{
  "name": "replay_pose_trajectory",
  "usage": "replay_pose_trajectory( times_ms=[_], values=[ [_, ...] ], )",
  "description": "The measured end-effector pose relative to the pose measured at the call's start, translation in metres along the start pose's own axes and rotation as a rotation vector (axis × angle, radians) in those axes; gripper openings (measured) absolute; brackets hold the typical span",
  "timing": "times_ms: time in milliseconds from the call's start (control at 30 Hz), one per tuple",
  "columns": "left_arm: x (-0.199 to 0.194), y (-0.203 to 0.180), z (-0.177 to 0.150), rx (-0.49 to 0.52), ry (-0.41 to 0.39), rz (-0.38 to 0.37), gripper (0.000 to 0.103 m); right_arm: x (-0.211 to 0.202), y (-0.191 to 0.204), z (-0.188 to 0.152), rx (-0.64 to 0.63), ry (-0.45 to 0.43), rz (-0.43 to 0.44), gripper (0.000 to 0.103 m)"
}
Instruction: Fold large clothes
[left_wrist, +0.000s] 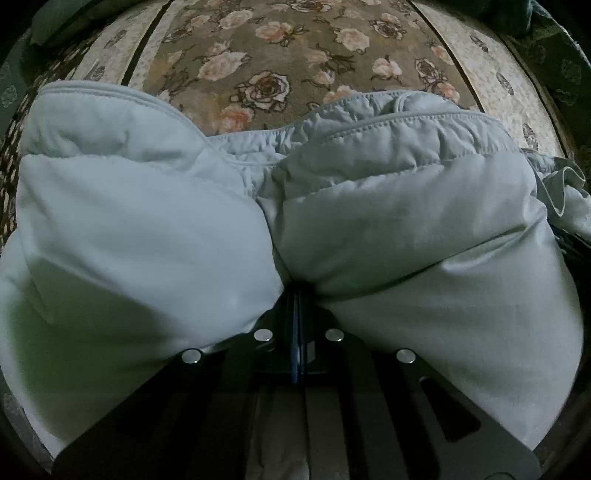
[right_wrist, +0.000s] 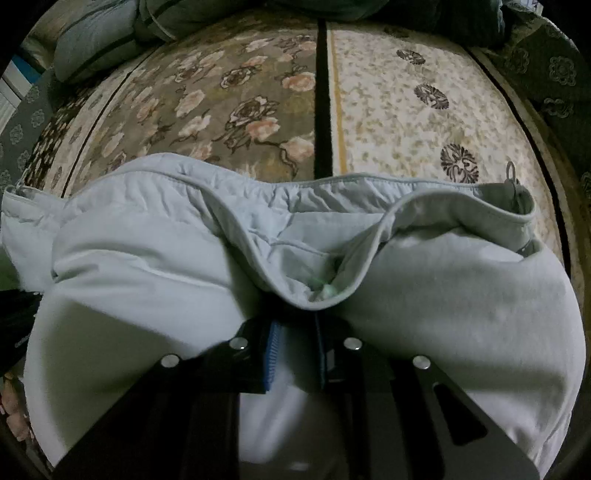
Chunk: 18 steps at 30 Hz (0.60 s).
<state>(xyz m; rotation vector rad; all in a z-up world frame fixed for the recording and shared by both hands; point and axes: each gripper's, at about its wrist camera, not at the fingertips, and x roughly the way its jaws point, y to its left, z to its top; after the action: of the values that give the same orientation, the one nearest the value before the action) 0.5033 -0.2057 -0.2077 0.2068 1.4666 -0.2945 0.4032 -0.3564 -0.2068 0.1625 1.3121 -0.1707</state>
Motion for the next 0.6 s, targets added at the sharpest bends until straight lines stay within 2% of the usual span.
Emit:
replay_pose_trajectory(
  times_ms=[200,333,467,567,600],
  values=[
    [0.001,0.005,0.0,0.0,-0.014,-0.01,0.0,0.001,0.0,0.001,0.001,-0.009,-0.005,0.016],
    [-0.001,0.002,-0.003,0.009,-0.019,0.012,0.0,0.0,0.001,0.0,-0.005,-0.018,-0.014,0.016],
    [-0.018,0.003,-0.012,0.039,-0.058,0.016,0.0,-0.009,0.001,-0.006,-0.028,-0.057,-0.005,0.017],
    [-0.041,0.014,-0.028,0.009,-0.076,-0.024,0.0,-0.031,-0.008,-0.015,-0.005,-0.105,0.063,0.023],
    [-0.05,0.018,-0.034,-0.001,-0.084,-0.04,0.0,-0.043,-0.01,-0.021,-0.007,-0.137,0.089,0.034]
  ],
)
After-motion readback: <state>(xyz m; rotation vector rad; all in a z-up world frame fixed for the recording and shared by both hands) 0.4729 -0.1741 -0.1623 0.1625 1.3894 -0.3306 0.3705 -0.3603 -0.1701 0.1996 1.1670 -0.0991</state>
